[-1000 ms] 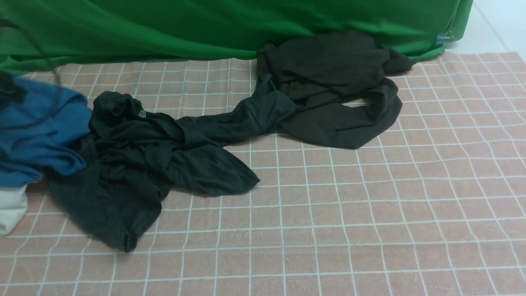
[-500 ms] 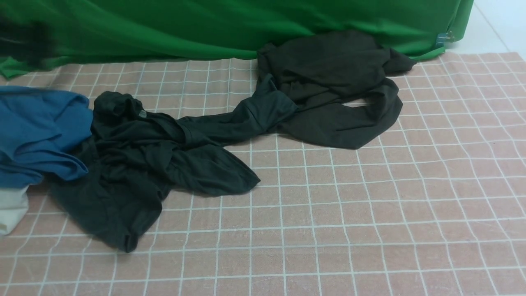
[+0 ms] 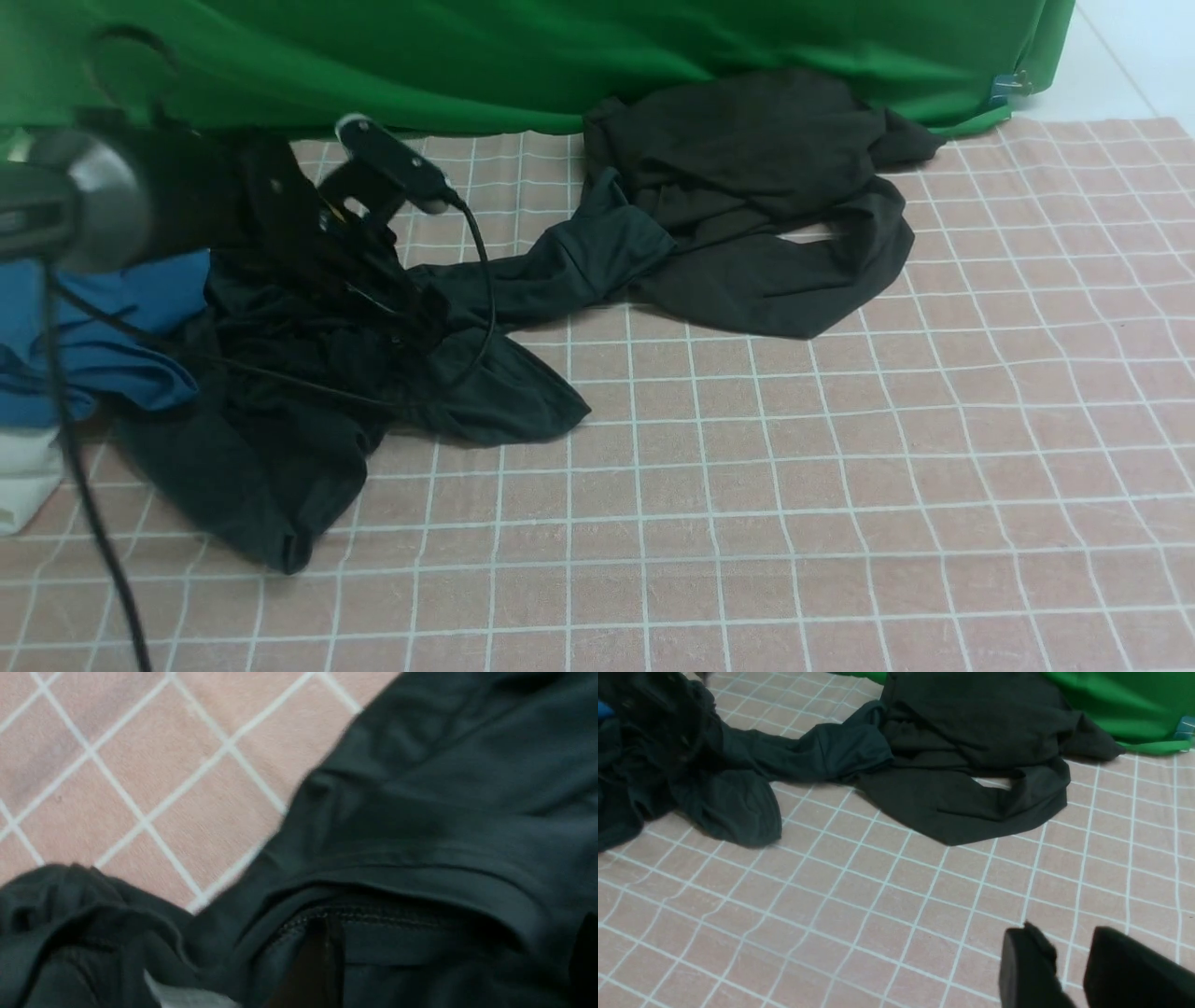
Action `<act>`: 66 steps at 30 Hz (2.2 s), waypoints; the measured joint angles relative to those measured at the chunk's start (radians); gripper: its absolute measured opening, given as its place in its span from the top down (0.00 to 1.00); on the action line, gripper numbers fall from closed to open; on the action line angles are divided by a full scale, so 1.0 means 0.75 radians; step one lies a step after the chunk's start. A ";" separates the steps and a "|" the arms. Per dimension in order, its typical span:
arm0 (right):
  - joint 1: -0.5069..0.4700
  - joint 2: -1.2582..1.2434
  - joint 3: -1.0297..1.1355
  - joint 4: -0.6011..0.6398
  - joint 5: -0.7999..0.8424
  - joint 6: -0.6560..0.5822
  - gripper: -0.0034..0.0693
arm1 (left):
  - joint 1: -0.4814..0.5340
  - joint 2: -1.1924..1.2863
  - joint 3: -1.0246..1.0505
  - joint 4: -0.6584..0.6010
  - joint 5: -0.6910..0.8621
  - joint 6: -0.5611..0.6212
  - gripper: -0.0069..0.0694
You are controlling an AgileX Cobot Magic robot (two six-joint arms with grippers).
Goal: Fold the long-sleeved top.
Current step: Spread the long sleeves with your arms and place them on the tabletop
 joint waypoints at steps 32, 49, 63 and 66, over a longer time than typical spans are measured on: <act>0.000 0.000 0.007 0.107 -0.091 -0.037 0.65 | 0.350 -0.455 -0.482 0.580 0.215 -0.259 0.79; 0.000 0.000 0.007 0.113 -0.029 -0.040 0.65 | 0.935 -0.139 -0.503 0.003 0.616 -0.331 0.36; 0.000 0.518 -0.184 0.117 0.197 -0.080 0.61 | 0.698 -0.292 -0.498 -0.216 0.797 -0.365 0.25; 0.000 0.672 -0.223 0.117 0.144 -0.078 0.61 | 0.451 -0.429 -0.498 -0.216 0.799 -0.326 0.58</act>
